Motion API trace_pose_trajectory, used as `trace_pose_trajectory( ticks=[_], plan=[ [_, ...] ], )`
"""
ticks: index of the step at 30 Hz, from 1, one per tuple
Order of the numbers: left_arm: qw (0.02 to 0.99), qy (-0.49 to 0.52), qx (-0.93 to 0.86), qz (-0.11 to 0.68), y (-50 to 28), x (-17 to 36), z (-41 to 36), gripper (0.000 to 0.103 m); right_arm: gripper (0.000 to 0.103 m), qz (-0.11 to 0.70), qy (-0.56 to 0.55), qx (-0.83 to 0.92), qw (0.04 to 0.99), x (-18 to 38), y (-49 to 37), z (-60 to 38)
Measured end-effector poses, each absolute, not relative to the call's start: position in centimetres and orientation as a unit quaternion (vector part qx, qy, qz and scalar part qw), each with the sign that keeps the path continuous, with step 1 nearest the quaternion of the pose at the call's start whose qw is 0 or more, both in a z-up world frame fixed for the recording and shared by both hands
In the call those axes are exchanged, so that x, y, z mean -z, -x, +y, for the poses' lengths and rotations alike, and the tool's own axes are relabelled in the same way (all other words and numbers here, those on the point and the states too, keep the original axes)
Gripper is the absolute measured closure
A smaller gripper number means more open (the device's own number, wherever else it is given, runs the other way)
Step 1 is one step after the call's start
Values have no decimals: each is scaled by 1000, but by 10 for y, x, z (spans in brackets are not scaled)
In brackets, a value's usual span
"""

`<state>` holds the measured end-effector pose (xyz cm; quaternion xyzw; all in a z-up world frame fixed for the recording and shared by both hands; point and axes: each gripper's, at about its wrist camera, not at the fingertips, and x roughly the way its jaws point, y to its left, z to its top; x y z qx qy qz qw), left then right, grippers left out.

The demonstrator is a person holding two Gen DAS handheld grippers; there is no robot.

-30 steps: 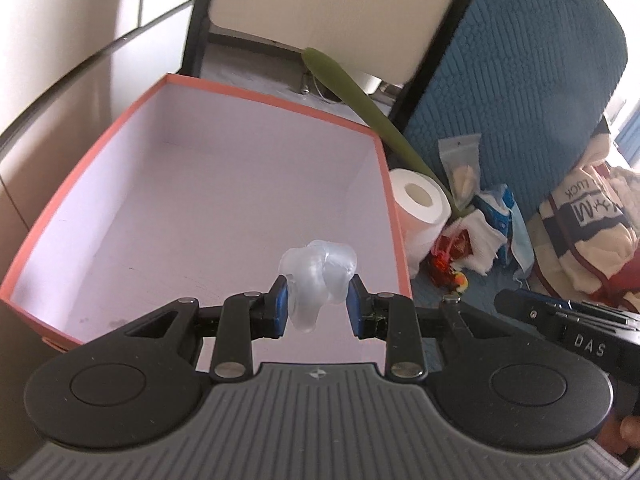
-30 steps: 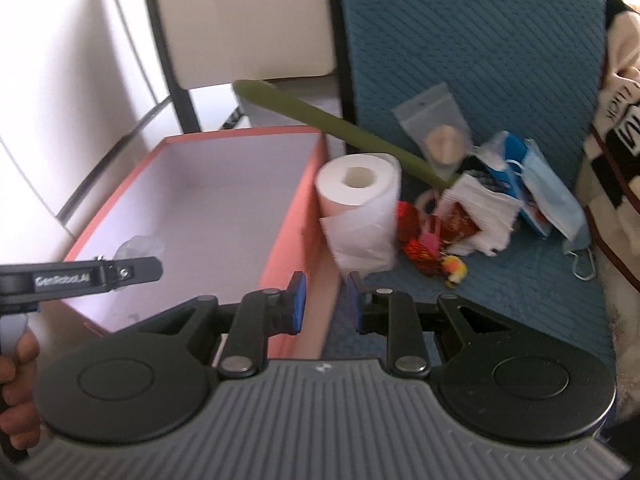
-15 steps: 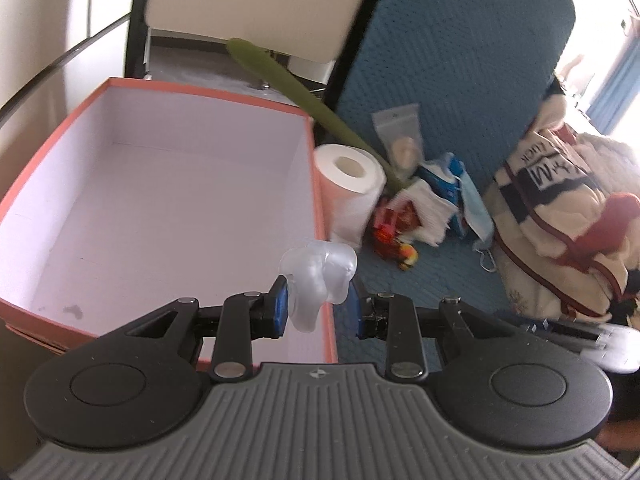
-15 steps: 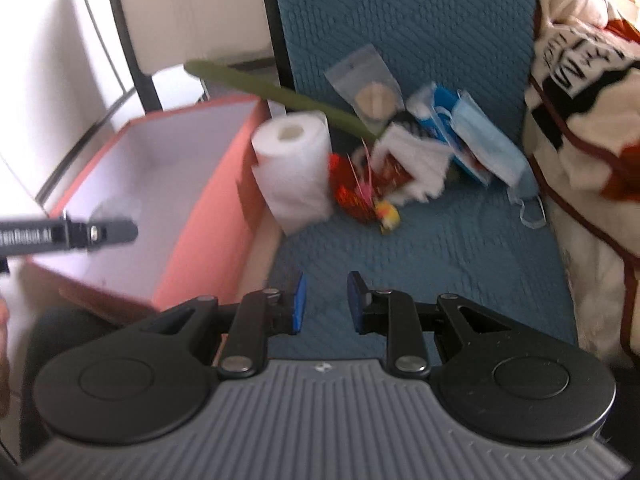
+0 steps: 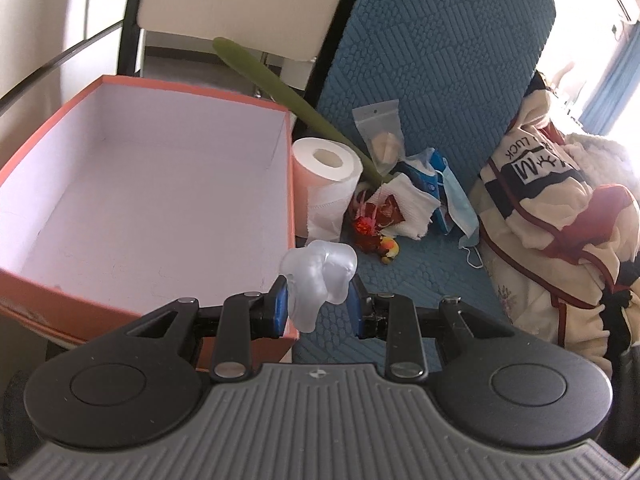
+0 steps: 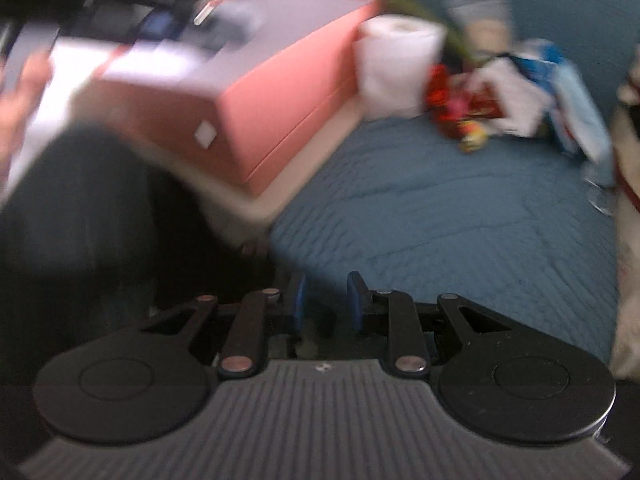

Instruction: Organize soft objects

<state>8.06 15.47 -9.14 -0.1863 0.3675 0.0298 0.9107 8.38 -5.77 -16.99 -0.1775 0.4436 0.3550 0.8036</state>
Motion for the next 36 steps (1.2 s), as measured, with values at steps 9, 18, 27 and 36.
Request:
trace_pose_trajectory(
  ticks=[9, 18, 27, 36],
  plan=[
    [908, 208, -68, 358, -55, 101, 182, 69, 77, 428, 334, -471, 695, 225, -71, -10],
    [902, 232, -96, 350, -35, 105, 212, 69, 79, 342, 478, -574, 570, 284, -46, 35],
    [896, 246, -113, 351, -24, 111, 233, 69, 78, 291, 569, -611, 467, 371, -26, 49],
    [893, 262, -119, 347, -25, 114, 256, 69, 78, 246, 650, -611, 379, 468, -10, 55]
  ],
)
